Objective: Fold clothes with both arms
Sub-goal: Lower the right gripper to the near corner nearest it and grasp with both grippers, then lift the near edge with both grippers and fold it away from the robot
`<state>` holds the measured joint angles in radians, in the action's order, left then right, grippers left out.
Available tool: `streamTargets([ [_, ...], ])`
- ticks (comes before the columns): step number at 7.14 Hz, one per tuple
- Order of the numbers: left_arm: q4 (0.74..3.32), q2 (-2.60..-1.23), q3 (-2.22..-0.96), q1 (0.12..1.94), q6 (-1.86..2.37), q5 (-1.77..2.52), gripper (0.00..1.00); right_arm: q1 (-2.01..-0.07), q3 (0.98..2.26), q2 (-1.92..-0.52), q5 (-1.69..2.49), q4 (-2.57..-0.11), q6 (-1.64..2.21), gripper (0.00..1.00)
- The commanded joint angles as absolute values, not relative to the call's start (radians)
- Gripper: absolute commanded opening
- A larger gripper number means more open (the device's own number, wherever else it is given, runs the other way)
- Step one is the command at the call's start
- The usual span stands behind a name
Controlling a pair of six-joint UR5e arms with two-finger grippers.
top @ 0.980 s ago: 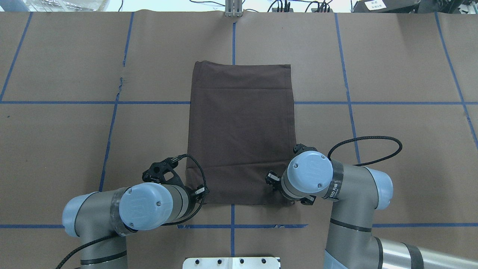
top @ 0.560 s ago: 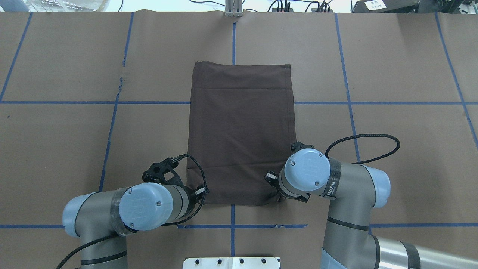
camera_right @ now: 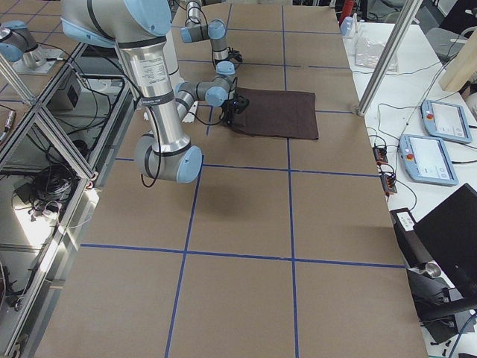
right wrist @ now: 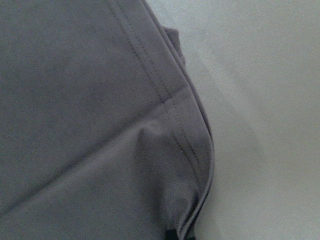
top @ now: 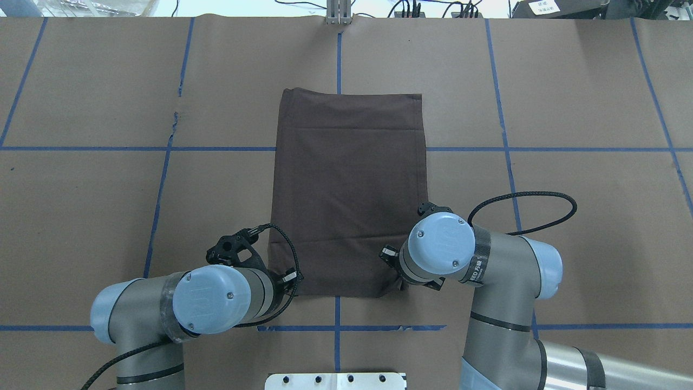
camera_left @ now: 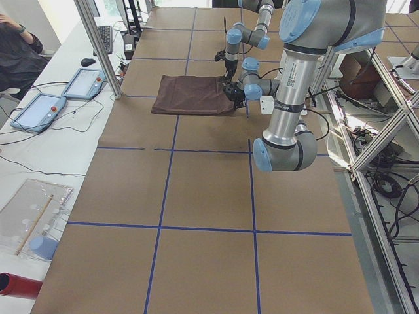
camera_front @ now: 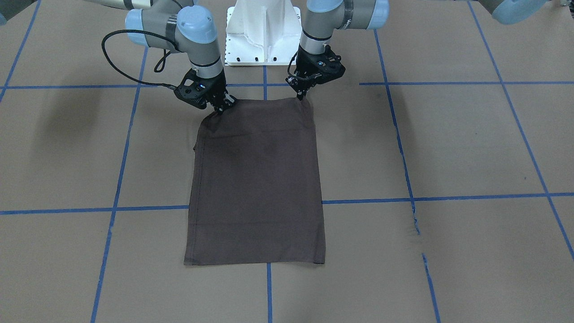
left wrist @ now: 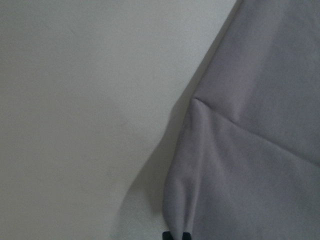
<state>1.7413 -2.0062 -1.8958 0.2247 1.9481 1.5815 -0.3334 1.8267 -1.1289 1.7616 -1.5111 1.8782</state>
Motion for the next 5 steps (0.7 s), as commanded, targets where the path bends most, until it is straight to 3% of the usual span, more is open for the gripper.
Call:
streamTargets([
  [1,1.74,-1.996,-1.92,0.222,1.948,1.58,0.0,-0.341,1.844,-1.129,1.775,-1.508,1.879,0.0],
  [5,1.653,-1.962,-2.069,0.115,1.95,1.578,0.0,-0.327,2.021,-1.221,1.856,-1.502,1.852,0.0],
])
